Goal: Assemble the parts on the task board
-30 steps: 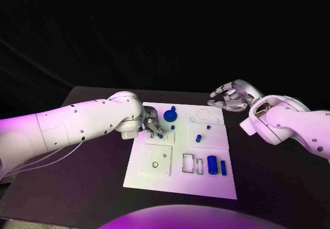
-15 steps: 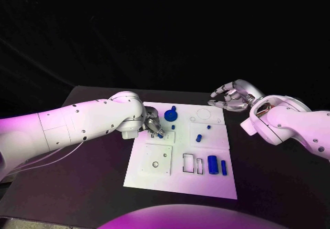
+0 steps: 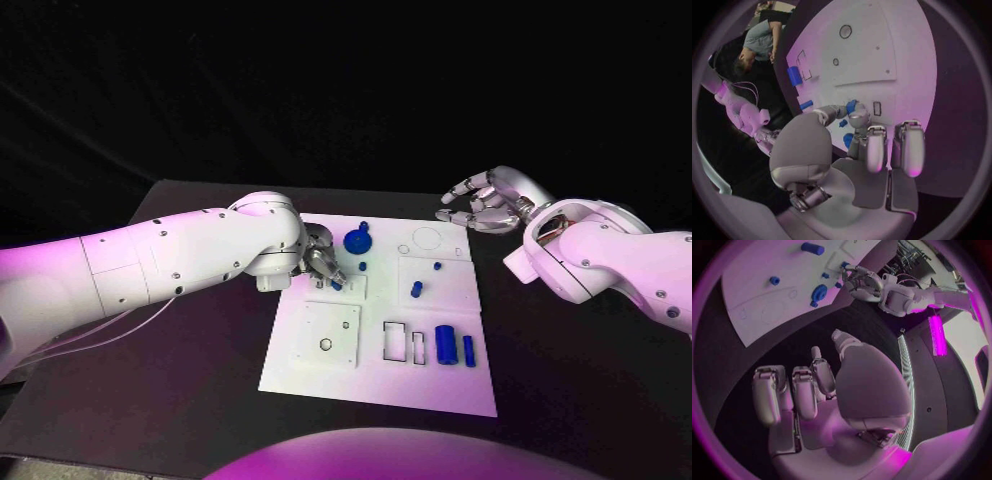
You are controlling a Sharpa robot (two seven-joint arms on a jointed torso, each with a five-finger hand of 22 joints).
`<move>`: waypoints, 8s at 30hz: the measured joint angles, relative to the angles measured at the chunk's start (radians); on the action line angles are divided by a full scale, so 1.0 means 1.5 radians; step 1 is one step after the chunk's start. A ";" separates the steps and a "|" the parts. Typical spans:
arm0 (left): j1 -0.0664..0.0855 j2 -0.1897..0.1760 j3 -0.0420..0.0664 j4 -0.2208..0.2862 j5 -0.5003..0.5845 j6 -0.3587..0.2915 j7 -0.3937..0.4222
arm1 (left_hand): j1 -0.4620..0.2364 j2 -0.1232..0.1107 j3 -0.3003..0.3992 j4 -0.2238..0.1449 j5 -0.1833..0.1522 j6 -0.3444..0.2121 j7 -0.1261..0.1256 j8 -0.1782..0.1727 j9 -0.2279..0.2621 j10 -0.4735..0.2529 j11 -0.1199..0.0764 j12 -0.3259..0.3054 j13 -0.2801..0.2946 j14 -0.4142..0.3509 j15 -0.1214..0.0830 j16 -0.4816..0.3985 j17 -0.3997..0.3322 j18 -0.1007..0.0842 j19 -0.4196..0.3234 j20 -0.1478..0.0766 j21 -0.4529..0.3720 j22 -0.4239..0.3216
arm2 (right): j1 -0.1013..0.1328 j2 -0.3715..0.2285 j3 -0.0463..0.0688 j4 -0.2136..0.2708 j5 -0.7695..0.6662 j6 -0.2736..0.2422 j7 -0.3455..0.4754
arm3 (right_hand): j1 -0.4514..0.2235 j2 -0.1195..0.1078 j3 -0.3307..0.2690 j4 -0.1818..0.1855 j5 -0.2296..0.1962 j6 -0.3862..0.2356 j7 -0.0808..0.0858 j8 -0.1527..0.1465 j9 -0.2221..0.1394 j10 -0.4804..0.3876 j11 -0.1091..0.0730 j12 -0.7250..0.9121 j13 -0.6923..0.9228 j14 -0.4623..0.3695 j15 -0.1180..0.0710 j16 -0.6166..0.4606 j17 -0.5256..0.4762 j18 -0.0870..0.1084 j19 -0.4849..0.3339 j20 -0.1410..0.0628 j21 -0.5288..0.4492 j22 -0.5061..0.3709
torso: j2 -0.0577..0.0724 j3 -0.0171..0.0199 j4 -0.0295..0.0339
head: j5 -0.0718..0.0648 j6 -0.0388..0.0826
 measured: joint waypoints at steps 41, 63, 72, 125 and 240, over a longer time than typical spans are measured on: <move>-0.005 -0.027 0.000 0.028 -0.013 -0.069 0.014 | -0.005 0.006 -0.005 -0.005 0.036 0.007 0.003 0.012 0.003 0.012 -0.002 0.005 0.000 0.002 -0.002 0.000 0.000 0.000 0.003 -0.003 0.003 0.000 | -0.001 -0.001 0.000 0.000 0.000 0.000 0.000 | -0.004 -0.004 0.004 0.000 0.005 0.000 0.000 0.003 0.001 0.000 0.000 0.000 0.000 0.000 0.000 0.000 0.000 0.000 0.000 0.000 0.000 0.000 | 0.000 -0.0003 0.0000 | 0.000 -0.005; -0.012 -0.019 0.000 0.026 -0.064 -0.068 0.021 | -0.009 0.001 -0.005 -0.005 0.036 0.007 0.003 0.011 0.002 0.012 -0.002 0.005 -0.002 0.002 -0.002 0.000 0.000 0.000 0.003 -0.003 0.003 0.000 | -0.002 -0.001 0.000 0.000 0.000 0.000 0.000 | -0.004 -0.004 0.004 0.000 0.005 0.000 0.000 0.003 0.002 0.000 0.000 0.000 0.000 0.000 0.000 0.000 0.000 0.000 0.000 0.000 0.000 -0.001 | 0.000 -0.0004 -0.0001 | 0.001 -0.012; -0.014 -0.018 0.000 0.027 -0.073 -0.066 0.022 | -0.010 0.000 -0.005 -0.005 0.036 0.007 0.003 0.011 0.002 0.012 -0.002 0.005 -0.001 0.002 -0.002 0.000 0.000 0.000 0.003 -0.003 0.003 0.000 | -0.002 0.000 0.000 -0.001 0.000 0.000 0.000 | -0.004 -0.004 0.004 0.000 0.005 0.000 0.000 0.003 0.002 0.000 0.000 0.000 0.000 0.000 0.000 0.000 0.000 0.000 0.000 0.000 0.000 0.000 | 0.000 0.0001 -0.0002 | 0.002 -0.013; -0.014 -0.010 -0.001 0.019 -0.058 -0.033 0.020 | -0.012 -0.001 -0.005 -0.005 0.036 0.014 0.000 0.014 0.004 0.012 -0.002 0.002 -0.005 0.002 -0.002 0.000 0.000 0.000 0.000 -0.005 0.003 0.000 | -0.004 0.001 0.000 -0.001 0.000 0.000 0.000 | -0.007 -0.007 0.005 -0.002 0.005 0.000 0.000 0.003 0.003 0.000 0.000 0.000 0.000 0.000 0.000 0.000 0.000 0.000 0.000 0.000 -0.002 0.000 | 0.000 0.0000 -0.0003 | 0.004 -0.019; 0.015 -0.012 0.042 -0.096 -0.023 -0.038 0.038 | -0.041 -0.022 -0.176 0.088 -0.150 -0.021 0.004 -0.052 -0.053 -0.030 0.008 -0.049 -0.044 0.002 -0.002 -0.003 0.000 0.000 0.001 -0.004 -0.031 0.000 | -0.009 0.001 0.000 -0.005 0.013 -0.006 0.004 | -0.069 0.002 0.004 0.004 0.008 -0.002 -0.002 0.010 0.009 -0.002 -0.002 0.000 0.000 -0.002 -0.002 0.000 0.000 0.000 0.000 0.000 -0.009 0.000 | 0.004 -0.0017 -0.0012 | -0.006 0.000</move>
